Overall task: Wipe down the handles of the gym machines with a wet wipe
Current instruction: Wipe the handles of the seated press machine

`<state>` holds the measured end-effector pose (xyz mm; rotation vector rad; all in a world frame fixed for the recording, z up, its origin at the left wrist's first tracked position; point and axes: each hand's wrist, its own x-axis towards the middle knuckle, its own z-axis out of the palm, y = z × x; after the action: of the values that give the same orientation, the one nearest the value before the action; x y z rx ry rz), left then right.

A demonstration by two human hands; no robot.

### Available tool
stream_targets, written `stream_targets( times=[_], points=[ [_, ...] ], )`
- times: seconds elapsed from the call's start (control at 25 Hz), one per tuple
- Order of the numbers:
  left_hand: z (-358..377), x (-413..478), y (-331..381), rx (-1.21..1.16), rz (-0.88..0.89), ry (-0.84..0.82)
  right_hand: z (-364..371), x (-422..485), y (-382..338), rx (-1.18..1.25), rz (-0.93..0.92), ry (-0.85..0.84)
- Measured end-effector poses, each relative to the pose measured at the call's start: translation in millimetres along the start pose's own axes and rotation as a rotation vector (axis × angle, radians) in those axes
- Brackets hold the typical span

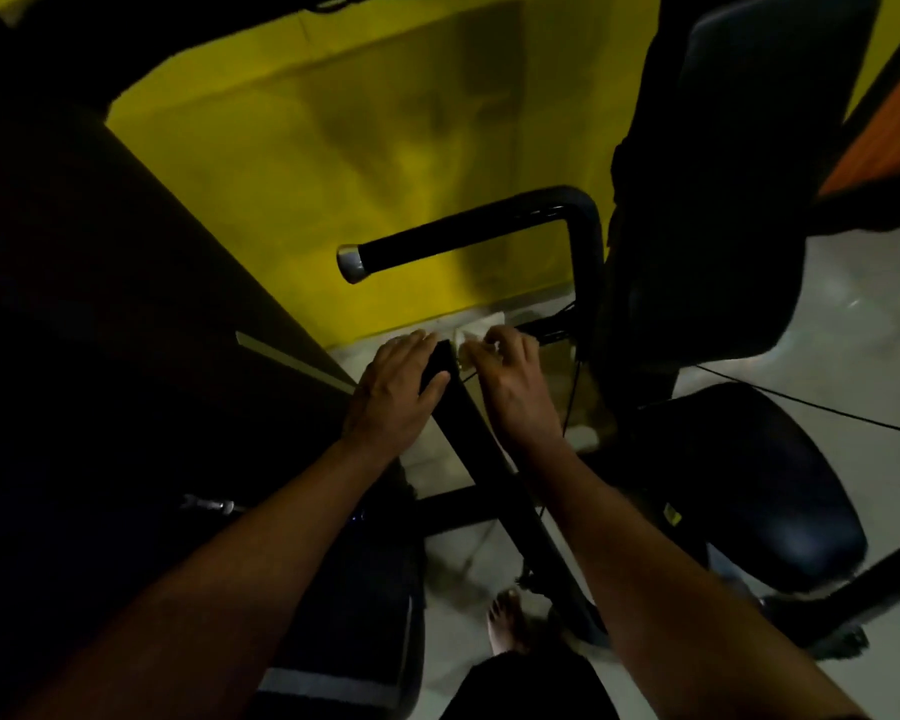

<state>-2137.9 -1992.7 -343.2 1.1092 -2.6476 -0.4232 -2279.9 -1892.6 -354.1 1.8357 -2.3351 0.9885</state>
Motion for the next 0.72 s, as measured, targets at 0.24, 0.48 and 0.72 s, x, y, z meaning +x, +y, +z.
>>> stream_targets(
  times=[0.24,0.48,0.72],
  points=[
    [24.2,21.4,-19.2,0.086,0.059,-0.048,30.7,16.5,47.7,-0.107,-0.411,-0.079],
    [34.8,26.7,-28.1,0.076,0.094,-0.015,40.3,21.4,48.6,-0.126,-0.144,0.061],
    [42.6,29.2,-38.6,-0.019,0.126,0.066,57.8,7.6,36.7,0.002,0.035,0.16]
  ],
)
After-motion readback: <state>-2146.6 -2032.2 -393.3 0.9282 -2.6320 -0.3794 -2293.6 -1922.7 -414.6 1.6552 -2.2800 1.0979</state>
